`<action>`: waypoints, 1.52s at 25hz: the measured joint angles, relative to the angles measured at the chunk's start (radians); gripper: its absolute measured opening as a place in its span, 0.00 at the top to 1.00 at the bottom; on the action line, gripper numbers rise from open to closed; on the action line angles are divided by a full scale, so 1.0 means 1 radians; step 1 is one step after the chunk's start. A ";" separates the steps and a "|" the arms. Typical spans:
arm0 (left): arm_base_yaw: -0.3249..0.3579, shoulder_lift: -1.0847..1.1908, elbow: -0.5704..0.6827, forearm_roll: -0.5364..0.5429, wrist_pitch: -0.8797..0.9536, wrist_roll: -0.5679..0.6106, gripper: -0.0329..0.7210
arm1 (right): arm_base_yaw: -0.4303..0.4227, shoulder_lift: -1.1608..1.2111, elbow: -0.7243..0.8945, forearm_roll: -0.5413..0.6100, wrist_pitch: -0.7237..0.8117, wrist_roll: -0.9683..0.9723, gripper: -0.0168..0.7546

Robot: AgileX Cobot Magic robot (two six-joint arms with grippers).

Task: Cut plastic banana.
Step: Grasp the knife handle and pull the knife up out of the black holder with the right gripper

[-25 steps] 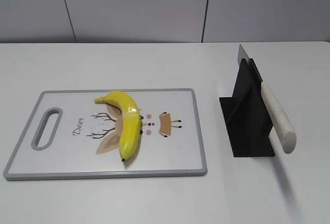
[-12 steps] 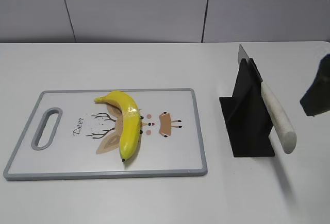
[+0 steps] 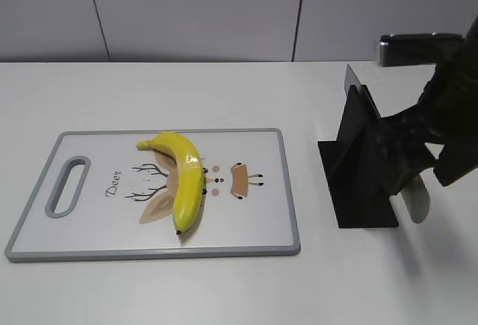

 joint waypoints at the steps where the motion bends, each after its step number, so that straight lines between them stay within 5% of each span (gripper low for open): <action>1: 0.000 0.000 0.000 0.000 0.000 0.000 0.24 | 0.000 0.026 0.000 0.000 0.000 0.014 0.28; 9: 0.000 0.000 0.000 0.000 0.000 0.000 0.24 | 0.000 0.138 -0.001 0.006 -0.090 0.099 0.34; 16: 0.000 0.000 0.000 0.000 -0.001 0.000 0.24 | 0.000 0.151 -0.003 0.011 -0.100 0.121 0.76; 38: 0.000 0.000 0.000 0.000 -0.001 0.000 0.26 | 0.000 0.038 -0.083 -0.005 0.011 0.127 0.76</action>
